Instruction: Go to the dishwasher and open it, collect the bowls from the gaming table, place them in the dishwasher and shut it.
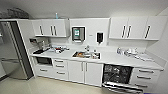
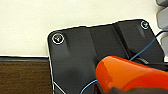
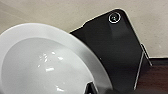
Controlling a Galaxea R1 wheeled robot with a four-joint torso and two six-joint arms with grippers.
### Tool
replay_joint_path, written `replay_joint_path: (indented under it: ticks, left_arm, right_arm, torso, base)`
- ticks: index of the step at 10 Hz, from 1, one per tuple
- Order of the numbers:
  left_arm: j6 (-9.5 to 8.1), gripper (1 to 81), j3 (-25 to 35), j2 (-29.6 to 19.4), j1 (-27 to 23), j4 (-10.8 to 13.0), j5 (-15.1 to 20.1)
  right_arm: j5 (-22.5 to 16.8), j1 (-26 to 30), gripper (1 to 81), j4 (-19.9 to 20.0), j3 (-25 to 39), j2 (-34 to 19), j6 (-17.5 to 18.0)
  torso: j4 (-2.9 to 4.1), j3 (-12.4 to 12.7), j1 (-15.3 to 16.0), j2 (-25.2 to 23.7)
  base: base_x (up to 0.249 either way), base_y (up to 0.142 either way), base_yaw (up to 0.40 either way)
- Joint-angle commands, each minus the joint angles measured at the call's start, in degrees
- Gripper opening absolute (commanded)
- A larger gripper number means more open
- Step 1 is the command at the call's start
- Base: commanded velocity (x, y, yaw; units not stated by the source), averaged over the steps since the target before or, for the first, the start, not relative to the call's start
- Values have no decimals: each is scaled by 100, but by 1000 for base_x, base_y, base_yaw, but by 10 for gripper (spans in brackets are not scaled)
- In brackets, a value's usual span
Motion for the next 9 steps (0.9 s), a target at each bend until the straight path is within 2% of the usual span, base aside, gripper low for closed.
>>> replay_joint_path:
  ticks: [1,3,9]
  left_arm:
    - [-15,10,-33,-66,-299,35,225]
    - [-15,10,-33,-66,-299,35,225]
    - [-15,10,-25,-66,-299,26,225]
  right_arm:
    - [-224,227,10,-89,96,-15,-19]
    - [-224,227,10,-89,96,-15,-19]
    - [-224,227,10,-89,61,11,-19]
  torso:
    - [0,0,0,0]
    - [0,0,0,0]
    - [0,0,0,0]
  base:
    - [152,0,0]
    - [158,0,0]
    - [162,-62,0]
